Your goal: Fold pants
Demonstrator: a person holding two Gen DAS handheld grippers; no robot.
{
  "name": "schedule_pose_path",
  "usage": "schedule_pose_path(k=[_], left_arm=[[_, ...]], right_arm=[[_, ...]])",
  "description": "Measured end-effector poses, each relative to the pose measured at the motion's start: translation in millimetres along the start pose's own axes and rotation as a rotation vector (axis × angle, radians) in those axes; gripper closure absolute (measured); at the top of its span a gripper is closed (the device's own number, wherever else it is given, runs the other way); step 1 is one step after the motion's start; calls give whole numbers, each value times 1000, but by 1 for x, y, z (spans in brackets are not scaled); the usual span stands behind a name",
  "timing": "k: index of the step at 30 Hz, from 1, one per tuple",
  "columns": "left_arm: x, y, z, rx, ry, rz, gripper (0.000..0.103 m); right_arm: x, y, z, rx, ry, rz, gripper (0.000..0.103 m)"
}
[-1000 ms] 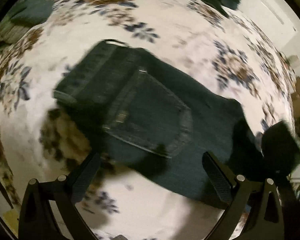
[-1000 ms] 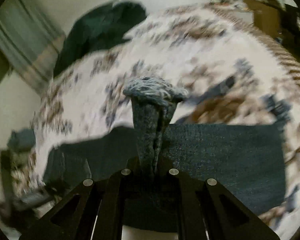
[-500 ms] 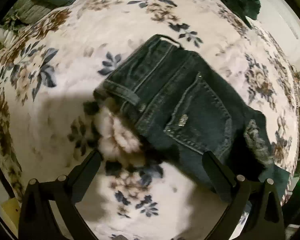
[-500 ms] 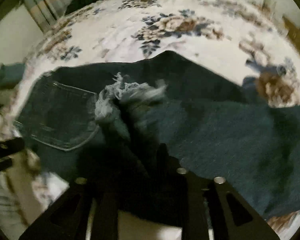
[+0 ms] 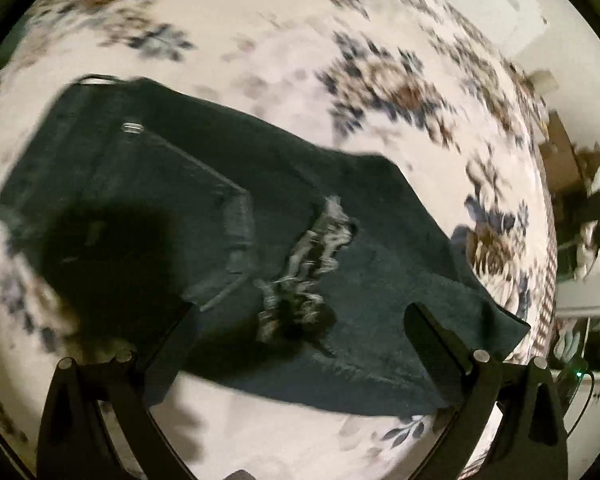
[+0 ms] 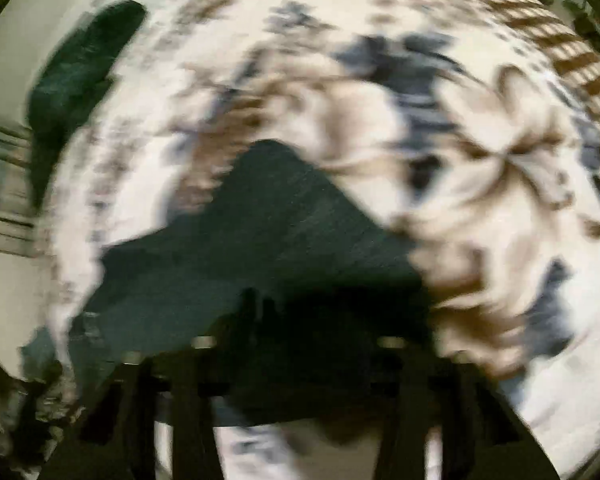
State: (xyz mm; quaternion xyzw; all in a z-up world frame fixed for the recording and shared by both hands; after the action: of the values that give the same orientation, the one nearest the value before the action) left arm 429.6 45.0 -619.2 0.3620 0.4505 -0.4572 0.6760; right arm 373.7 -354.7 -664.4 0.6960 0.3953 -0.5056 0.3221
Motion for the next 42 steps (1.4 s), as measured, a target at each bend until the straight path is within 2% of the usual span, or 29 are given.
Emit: schedule_pose_path(k=[2,4,6,7,8,11,14,16,19,21,23,25,26,27,29,31,33,36,39,41,42], left_arm=[[13,3,9,39,30,-9,0],[27,7,15,68,51,-23,0],[39,6,13,88,95,-43,0],[48,3,9,100,120,-69,0],[53,-1,5,114,140,-81,0],[54,-20,6,203,207,-73,0],[48,-31,3,201,223,-74,0],[40,-30,-2,152,189,-83,0],[25,-20,-9,57,115,-49,0],[25,-16,-12,28,123,-51,0],[25,-14,-20,2,122,-52,0],[3,-18,-34,-57,89,10,0],[-10,-20,-43,-83,70,49,0],[-25,-24,-55,-119,52,97,0],[-53,-35,-94,-244,15,200,0],[-59,-39,-136,-368,-1,232,0],[-47,-37,-159,-468,-19,230,0],[-30,-30,-203,-650,-117,262,0],[-18,-13,-221,-689,-176,296,0],[-13,1,-227,-662,-186,322,4],[-10,6,-222,-655,-190,331,9]], right_arm=[[3,4,5,-5,11,-16,90],[-1,6,2,2,27,-20,83],[-11,6,-6,25,100,-13,55],[-15,6,-10,26,125,-8,49],[-14,6,-12,22,122,-10,46],[-6,3,-14,0,90,-37,46],[-2,1,-25,-68,40,-47,46],[-3,0,-26,-68,44,-54,46],[-3,-4,-39,-89,83,-75,46],[0,-10,-48,-113,93,-88,44],[9,-13,-50,-122,58,-103,44],[11,-13,-50,-114,53,-99,44],[9,-12,-52,-113,53,-91,39],[4,-11,-53,-115,49,-76,26],[-10,-8,-54,-125,38,-29,8],[-23,-5,-54,-137,35,16,6],[-27,-2,-50,-138,24,19,6],[-25,-1,-42,-118,13,2,6],[-16,-2,-39,-102,10,-20,6],[-11,-4,-38,-101,7,-24,6],[-9,-4,-38,-105,2,-21,6]])
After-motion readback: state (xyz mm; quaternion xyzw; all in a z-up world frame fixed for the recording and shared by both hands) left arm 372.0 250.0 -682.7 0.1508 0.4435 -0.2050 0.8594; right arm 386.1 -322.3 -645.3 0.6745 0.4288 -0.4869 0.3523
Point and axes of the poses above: each gripper's, at about its wrist camera, not at the fingertips, and x roughly the way its jaws point, z to its right, y to its top, the point moved 5 cm from there along x, roughly the way its jaws point, and after that the axes turned 4 degrees about -z, right-handed, at the moved point
